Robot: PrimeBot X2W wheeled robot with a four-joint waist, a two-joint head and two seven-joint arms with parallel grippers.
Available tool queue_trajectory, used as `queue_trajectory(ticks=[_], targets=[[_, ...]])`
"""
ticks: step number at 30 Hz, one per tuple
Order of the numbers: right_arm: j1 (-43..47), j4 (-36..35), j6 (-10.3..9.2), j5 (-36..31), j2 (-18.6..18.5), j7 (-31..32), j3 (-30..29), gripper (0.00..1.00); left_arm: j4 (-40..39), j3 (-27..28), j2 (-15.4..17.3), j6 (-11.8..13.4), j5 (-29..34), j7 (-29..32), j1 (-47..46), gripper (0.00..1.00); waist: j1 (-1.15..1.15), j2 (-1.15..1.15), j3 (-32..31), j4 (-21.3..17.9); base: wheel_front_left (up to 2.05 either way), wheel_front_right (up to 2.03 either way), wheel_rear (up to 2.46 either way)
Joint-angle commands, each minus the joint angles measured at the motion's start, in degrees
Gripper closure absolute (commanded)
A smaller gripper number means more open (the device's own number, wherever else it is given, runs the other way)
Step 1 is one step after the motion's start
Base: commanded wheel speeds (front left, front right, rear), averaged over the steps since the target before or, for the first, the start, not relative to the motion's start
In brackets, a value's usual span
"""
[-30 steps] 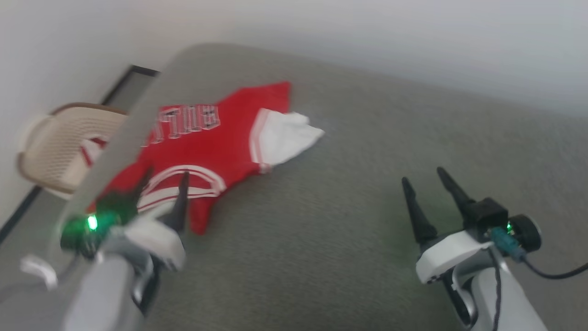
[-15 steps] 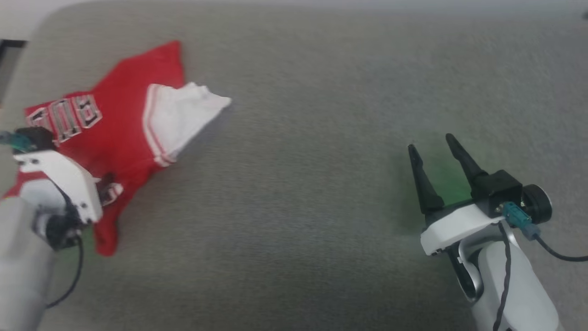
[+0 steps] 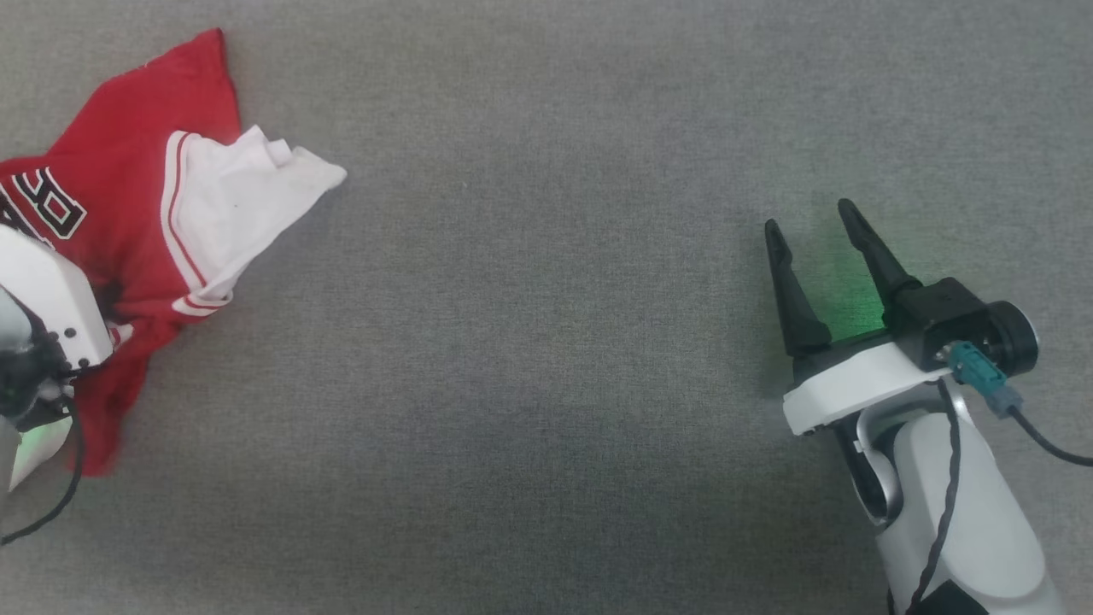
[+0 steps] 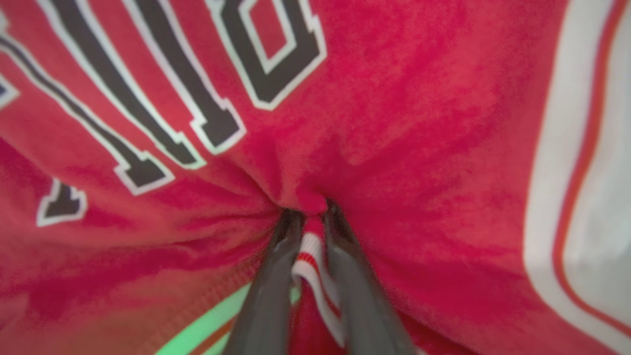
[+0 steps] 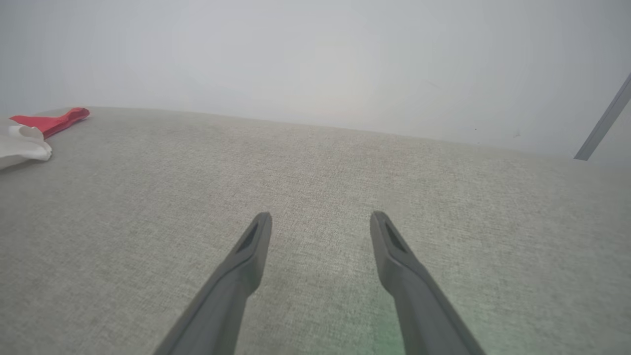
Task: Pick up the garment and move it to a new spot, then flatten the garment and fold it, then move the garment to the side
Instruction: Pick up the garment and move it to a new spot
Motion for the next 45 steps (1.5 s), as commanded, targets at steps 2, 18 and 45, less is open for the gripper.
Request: queue_trajectory(ticks=[2,18,45], targets=[[0.16,-0.17,0.01,0.16,0.33,-0.20,-0.47,0.00,2.40,-2.54,-4.35,-0.11,1.71,-1.82,2.04,1.00,0.00,-0.01,-1.12,0.20,0.00,0.00,0.00],[4.36,-0.33,0.01,4.36,0.96,-0.20,-3.95,0.00,-14.46,-8.93,-5.11,-0.12,-0.66,-8.20,-8.91,1.00,0.00,-0.01,-8.80,-5.27,0.00,0.00,0.00],[4.55,-0.51,0.01,17.34,0.99,-0.20,-5.71,0.00,-17.30,-27.47,-13.27,-0.08,1.66,-0.81,-15.97,1.00,0.00,-0.01,-2.26,-26.33,0.00,0.00,0.00]])
